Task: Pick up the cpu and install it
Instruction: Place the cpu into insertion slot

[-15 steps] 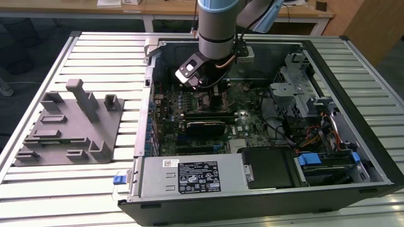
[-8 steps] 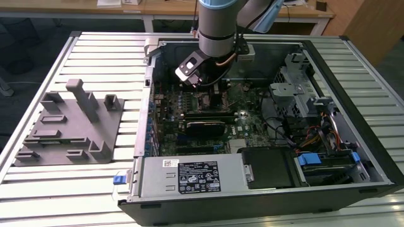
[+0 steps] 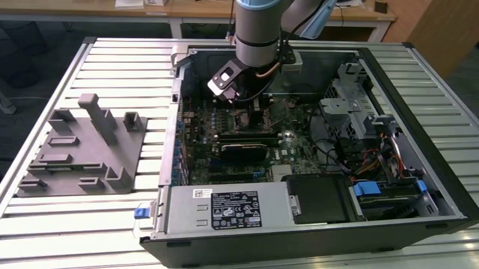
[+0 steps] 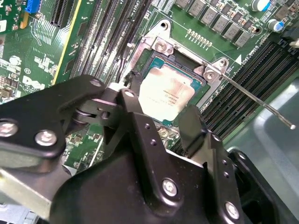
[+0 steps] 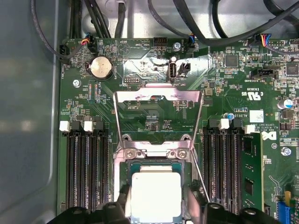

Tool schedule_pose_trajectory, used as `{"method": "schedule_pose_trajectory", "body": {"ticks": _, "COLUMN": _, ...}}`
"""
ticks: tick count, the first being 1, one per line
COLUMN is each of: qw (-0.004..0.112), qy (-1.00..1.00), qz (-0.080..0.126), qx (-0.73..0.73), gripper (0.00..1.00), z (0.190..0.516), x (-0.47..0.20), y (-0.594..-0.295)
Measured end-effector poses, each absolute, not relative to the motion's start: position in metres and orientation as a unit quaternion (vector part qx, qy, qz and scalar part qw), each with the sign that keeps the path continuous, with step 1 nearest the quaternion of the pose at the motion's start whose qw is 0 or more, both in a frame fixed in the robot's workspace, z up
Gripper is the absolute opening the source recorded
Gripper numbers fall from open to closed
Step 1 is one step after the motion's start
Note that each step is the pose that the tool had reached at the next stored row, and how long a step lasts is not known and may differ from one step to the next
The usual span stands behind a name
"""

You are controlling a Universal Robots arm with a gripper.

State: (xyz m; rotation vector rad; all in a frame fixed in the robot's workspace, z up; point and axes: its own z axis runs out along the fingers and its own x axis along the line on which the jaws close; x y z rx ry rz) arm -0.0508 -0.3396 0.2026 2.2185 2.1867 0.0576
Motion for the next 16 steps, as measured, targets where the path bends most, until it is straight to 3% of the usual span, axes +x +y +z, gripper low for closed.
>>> {"method": "schedule_pose_trajectory", "body": {"ticks": 3, "qw": 0.013, "qy": 0.702, "qz": 0.019, "qx": 0.712, "gripper": 0.52, "z": 0.2026, "x": -0.0508, "y": -0.3396}}
{"method": "schedule_pose_trajectory", "body": {"ticks": 5, "qw": 0.013, "qy": 0.702, "qz": 0.019, "qx": 0.712, "gripper": 0.40, "z": 0.2026, "x": -0.0508, "y": -0.3396}}
{"method": "schedule_pose_trajectory", "body": {"ticks": 6, "qw": 0.013, "qy": 0.702, "qz": 0.019, "qx": 0.712, "gripper": 0.40, "z": 0.2026, "x": -0.0508, "y": -0.3396}}
{"method": "schedule_pose_trajectory", "body": {"ticks": 12, "qw": 0.013, "qy": 0.702, "qz": 0.019, "qx": 0.712, "gripper": 0.11, "z": 0.2026, "x": -0.0508, "y": -0.3396}}
{"method": "schedule_pose_trajectory", "body": {"ticks": 16, "qw": 0.013, "qy": 0.702, "qz": 0.019, "qx": 0.712, "gripper": 0.11, "z": 0.2026, "x": -0.0508, "y": -0.3396}}
